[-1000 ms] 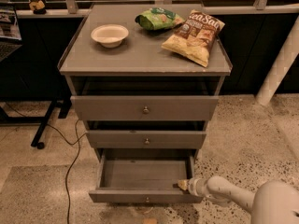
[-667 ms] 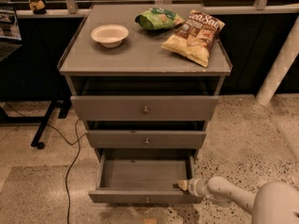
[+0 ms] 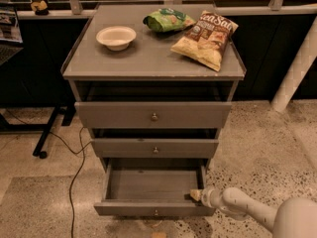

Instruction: Open bottom drawer

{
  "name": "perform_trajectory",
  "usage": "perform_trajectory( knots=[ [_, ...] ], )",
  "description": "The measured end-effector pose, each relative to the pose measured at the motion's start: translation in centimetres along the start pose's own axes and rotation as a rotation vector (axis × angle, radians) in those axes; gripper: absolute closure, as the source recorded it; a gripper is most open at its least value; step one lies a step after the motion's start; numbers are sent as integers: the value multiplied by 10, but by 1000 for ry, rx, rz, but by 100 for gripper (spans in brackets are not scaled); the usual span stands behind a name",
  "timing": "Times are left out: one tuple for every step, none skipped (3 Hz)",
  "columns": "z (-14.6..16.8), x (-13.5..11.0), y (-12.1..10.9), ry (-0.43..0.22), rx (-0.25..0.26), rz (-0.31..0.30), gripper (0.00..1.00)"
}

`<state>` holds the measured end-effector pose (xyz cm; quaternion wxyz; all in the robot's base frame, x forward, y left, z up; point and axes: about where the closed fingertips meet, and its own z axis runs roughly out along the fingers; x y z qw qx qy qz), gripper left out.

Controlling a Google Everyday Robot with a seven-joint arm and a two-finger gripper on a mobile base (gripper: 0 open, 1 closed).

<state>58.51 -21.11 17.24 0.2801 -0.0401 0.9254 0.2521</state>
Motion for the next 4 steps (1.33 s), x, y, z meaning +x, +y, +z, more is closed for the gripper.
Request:
perform_trajectory(
  knots=[
    [-11,-20,7,-61,1,-17,36],
    [-20,-38,14,-107,15,-17,13],
    [-20,-38,14,-108,16,-17,0],
    [-20,-38,14,-108,16,-17,0]
  ],
)
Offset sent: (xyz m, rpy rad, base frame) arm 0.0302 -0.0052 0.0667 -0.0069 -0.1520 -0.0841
